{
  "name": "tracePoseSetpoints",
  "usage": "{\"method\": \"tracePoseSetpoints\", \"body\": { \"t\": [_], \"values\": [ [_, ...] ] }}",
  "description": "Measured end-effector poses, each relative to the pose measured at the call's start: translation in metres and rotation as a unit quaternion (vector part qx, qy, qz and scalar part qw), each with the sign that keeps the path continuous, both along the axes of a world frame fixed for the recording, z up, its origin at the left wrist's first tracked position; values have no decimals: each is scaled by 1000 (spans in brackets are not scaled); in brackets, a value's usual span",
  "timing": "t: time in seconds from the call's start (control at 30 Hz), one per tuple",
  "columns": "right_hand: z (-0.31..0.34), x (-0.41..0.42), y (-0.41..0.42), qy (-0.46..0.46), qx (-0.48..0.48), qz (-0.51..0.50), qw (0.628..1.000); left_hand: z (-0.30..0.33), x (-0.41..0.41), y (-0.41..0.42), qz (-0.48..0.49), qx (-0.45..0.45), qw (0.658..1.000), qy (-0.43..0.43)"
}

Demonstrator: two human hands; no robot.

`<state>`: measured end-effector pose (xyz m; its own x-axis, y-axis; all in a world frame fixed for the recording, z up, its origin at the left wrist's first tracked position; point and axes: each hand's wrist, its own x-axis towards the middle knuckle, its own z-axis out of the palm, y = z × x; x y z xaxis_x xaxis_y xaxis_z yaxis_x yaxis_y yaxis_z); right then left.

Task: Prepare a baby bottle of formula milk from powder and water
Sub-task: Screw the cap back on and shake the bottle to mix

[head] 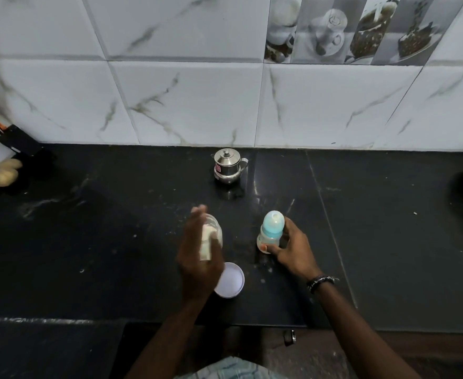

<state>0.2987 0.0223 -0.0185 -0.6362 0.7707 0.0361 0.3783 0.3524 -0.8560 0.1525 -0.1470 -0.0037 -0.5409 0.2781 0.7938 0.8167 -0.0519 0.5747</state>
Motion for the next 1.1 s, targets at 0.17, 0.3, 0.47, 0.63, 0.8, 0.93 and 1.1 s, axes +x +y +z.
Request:
{"method": "tracePoseSetpoints", "body": {
  "t": [0.17,0.3,0.47,0.63,0.8,0.93,1.1],
  "values": [
    [-9,-7,-3,24,-11,-30,999,-35,-57,-26,144,-37,988,-51],
    [-11,-9,-6,28,-2,-37,999,-66,-72,-39,136,-182,966,-127],
    [9,-1,-10,44,14,-51,998,-78,-71,-40,116,-286,930,-198],
    [53,10,-17,267,-280,-90,918,-74,-71,-40,116,-311,919,-215],
    [86,14,-32,190,-211,-85,955,-71,-69,-40,114,-318,915,-220],
    [85,15,-38,148,-58,-26,987,-71,-70,-41,115,-320,917,-210],
    [95,7,-41,110,-103,-54,987,-73,-71,-41,117,-317,917,-210]
  ]
}}
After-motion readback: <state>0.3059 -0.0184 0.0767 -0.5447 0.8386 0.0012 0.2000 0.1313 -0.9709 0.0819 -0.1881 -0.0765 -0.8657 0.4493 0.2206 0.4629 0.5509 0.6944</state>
